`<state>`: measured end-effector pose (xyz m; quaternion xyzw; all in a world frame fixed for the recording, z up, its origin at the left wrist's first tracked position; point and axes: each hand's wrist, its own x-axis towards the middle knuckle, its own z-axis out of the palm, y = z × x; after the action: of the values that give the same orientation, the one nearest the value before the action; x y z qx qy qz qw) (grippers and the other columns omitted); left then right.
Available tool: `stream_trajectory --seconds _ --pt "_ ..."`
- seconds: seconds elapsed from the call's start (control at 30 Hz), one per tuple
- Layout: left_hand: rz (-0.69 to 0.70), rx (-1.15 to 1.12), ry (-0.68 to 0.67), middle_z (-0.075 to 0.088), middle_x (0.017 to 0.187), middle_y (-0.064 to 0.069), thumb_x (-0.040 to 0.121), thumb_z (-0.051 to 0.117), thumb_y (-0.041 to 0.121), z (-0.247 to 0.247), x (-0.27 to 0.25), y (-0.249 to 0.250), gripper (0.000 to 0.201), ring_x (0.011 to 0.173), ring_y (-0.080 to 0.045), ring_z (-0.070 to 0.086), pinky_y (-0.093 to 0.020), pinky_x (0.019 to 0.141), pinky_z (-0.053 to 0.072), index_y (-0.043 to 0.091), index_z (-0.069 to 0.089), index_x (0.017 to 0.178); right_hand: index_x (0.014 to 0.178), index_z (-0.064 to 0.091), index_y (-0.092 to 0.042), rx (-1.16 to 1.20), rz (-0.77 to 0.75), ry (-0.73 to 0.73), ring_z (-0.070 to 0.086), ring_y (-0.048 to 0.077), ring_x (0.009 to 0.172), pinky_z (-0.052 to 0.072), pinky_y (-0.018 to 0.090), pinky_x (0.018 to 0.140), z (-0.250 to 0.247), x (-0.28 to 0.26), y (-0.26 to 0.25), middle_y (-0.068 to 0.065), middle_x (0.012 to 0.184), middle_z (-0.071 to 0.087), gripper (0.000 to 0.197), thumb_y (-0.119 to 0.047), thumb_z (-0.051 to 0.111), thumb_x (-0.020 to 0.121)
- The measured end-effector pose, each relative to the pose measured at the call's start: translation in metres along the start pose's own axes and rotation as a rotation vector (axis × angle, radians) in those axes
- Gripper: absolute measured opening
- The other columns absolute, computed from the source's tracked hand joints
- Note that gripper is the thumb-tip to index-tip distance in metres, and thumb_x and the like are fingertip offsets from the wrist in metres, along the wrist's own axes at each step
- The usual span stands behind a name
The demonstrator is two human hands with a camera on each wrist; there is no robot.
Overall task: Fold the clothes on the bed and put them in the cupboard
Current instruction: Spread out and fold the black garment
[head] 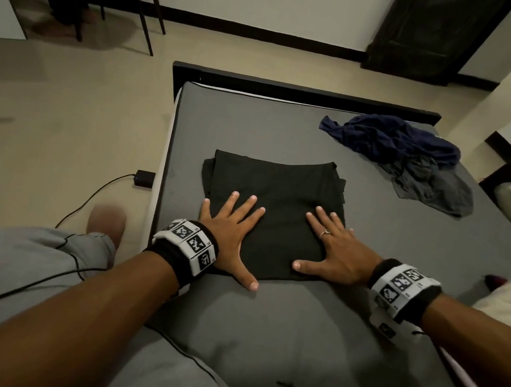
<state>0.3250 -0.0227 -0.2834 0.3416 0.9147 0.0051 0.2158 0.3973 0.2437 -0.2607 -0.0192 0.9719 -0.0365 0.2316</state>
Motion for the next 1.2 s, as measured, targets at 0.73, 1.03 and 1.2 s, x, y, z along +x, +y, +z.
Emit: stream_trajectory --seconds 0.73,1.03,1.2 --pt "-0.373 -0.156 0.256 0.001 0.167 -0.001 0.099 0.026 0.061 -0.046 0.047 -0.067 0.062 0.151 -0.038 -0.007 -0.065 0.117 0.002 0.037 0.021 0.155 0.161 0.003 -0.029 0.048 0.212 0.106 -0.007 0.032 0.154 0.003 0.055 0.124 -0.052 0.102 0.008 0.004 0.168 -0.009 0.098 -0.084 0.03 0.086" --pt "-0.058 0.042 0.188 0.009 0.166 0.006 0.085 0.063 0.0 -0.066 0.014 -0.068 0.079 0.152 -0.032 -0.004 -0.067 0.117 0.003 0.047 0.039 0.145 0.122 0.062 -0.02 -0.092 0.106 0.311 0.06 0.023 0.101 0.054 0.038 0.083 -0.047 0.004 -0.091 0.004 0.121 0.058 0.063 -0.071 0.051 0.088" --pt "-0.048 0.183 0.162 0.011 0.165 0.006 0.087 0.061 0.0 -0.056 0.013 -0.068 0.086 0.152 -0.032 -0.002 -0.069 0.116 0.003 0.047 0.026 0.151 0.153 0.033 -0.026 -0.088 -0.055 0.056 0.048 0.029 0.128 0.052 0.041 0.097 -0.017 -0.032 -0.084 0.006 0.146 0.04 0.084 -0.05 0.073 0.083"
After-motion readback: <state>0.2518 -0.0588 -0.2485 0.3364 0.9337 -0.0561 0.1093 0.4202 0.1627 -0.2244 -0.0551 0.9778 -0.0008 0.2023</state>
